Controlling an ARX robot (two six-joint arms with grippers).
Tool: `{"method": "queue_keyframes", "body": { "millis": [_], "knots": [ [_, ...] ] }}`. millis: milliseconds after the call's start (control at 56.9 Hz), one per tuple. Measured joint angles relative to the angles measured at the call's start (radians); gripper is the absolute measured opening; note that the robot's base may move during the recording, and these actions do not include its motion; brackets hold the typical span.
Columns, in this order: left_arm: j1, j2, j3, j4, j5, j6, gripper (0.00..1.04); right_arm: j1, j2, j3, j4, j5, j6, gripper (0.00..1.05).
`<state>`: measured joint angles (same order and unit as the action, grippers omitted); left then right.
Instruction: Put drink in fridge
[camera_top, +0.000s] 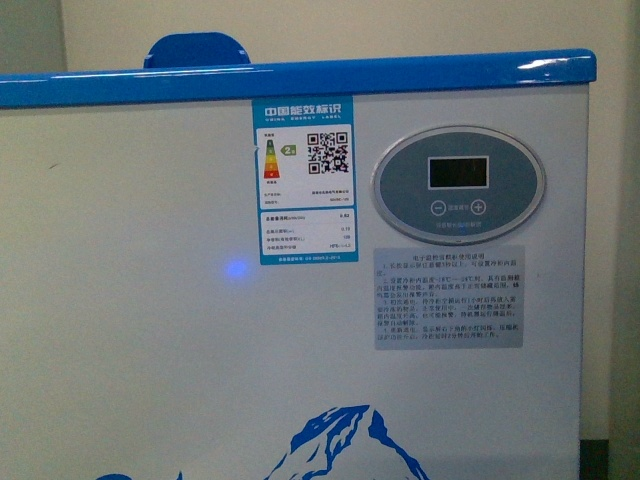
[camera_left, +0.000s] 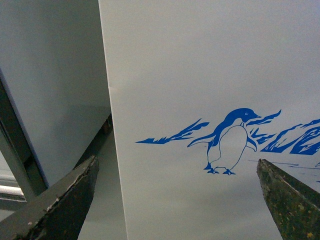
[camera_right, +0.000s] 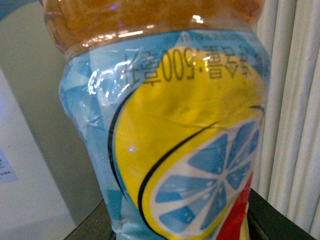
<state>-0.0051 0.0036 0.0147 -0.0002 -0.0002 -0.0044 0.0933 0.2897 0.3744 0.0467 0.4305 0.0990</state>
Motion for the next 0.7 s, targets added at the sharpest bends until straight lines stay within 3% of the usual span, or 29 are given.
{"method": "queue_keyframes", "body": {
  "millis": [141, 703],
  "knots": [
    [0.0, 0.0, 0.0, 0.0, 0.0, 0.0, 0.97, 0.06, 0.0, -0.028, 0.023, 0.069, -0.014, 0.4],
    [0.0, 0.0, 0.0, 0.0, 0.0, 0.0, 0.97, 0.06, -0.004, -0.043, 0.017, 0.079, -0.017, 0.4]
  ]
}}
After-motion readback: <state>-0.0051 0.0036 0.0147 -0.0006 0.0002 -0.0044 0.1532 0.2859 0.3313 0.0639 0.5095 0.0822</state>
